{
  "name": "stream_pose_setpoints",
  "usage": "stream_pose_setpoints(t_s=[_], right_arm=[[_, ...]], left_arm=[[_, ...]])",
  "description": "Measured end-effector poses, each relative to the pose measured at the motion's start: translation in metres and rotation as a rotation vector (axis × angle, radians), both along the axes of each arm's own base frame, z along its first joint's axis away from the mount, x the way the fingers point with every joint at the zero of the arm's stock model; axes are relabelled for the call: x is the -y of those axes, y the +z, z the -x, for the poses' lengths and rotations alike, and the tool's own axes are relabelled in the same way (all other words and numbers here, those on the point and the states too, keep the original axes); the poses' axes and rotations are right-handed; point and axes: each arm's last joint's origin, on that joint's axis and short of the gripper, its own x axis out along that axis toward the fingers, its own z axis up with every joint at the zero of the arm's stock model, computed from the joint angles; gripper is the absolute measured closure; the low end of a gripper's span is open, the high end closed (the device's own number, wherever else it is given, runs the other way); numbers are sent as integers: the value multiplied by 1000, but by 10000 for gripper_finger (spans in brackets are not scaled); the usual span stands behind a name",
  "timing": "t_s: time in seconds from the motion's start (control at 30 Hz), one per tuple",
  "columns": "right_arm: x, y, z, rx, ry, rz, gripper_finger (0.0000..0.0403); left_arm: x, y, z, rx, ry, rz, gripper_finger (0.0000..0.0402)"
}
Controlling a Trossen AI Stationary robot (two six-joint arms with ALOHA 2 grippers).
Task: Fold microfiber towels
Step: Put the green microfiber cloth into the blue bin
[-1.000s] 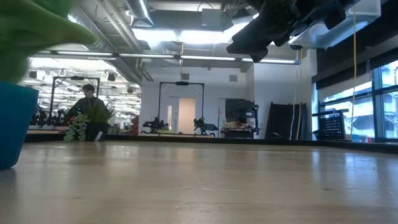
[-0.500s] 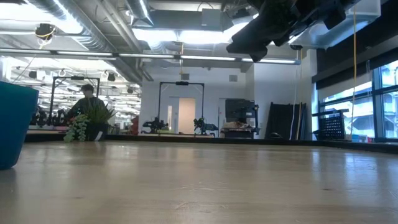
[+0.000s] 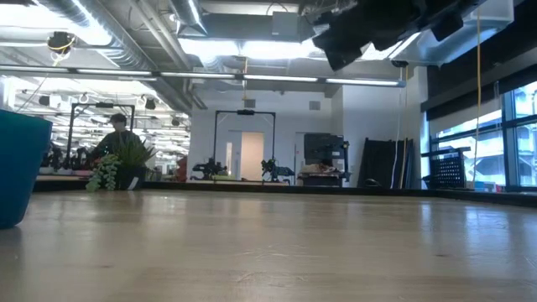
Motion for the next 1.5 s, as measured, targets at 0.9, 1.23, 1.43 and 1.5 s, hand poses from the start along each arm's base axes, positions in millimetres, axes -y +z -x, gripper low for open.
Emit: stream_pose_setpoints(t_s=[0.9,1.23,1.43,1.5], right_arm=[[-1,2,-1,22,25,-19,251],[-1,2,-1,22,24,-19,251],[-1,2,-1,22,24,-19,251],[-1,2,-1,22,25,-18,251]], left_arm=[[17,-35,-9,-34,88,-16,394],[17,-35,-9,-39,114,-11,354],[17,-35,-9,-54,122,0,258],[17,-35,-9,-61,117,3,223]])
